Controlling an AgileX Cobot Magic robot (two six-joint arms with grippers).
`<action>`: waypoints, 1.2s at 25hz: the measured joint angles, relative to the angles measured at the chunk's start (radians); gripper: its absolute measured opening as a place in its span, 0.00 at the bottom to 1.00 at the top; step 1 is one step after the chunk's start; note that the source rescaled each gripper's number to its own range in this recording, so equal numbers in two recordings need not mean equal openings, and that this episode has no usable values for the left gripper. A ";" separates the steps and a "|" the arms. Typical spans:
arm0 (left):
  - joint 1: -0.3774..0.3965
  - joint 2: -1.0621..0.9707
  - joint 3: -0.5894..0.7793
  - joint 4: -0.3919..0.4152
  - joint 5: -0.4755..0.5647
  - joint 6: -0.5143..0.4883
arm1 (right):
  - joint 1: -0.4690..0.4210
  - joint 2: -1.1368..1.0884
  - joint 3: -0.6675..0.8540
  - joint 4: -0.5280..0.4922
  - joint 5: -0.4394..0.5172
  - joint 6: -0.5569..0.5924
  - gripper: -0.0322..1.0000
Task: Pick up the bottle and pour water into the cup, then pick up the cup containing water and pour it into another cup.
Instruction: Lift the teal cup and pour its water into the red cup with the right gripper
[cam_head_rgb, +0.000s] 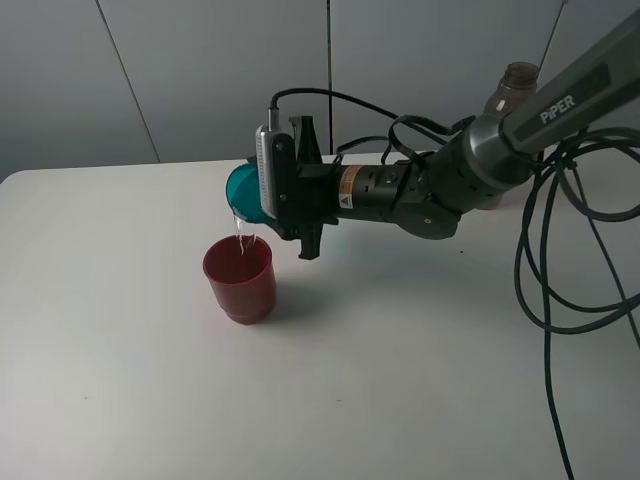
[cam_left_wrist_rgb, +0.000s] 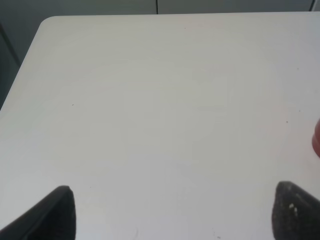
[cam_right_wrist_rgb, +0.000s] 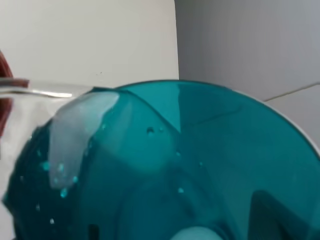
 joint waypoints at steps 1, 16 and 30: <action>0.000 0.000 0.000 0.000 0.000 0.000 | 0.000 0.000 0.000 0.004 0.000 -0.026 0.08; 0.000 0.000 0.000 0.000 0.000 0.000 | 0.000 0.000 0.000 0.078 -0.088 -0.275 0.08; 0.000 0.000 0.000 0.000 0.000 0.000 | 0.000 0.000 0.000 -0.004 -0.244 -0.290 0.08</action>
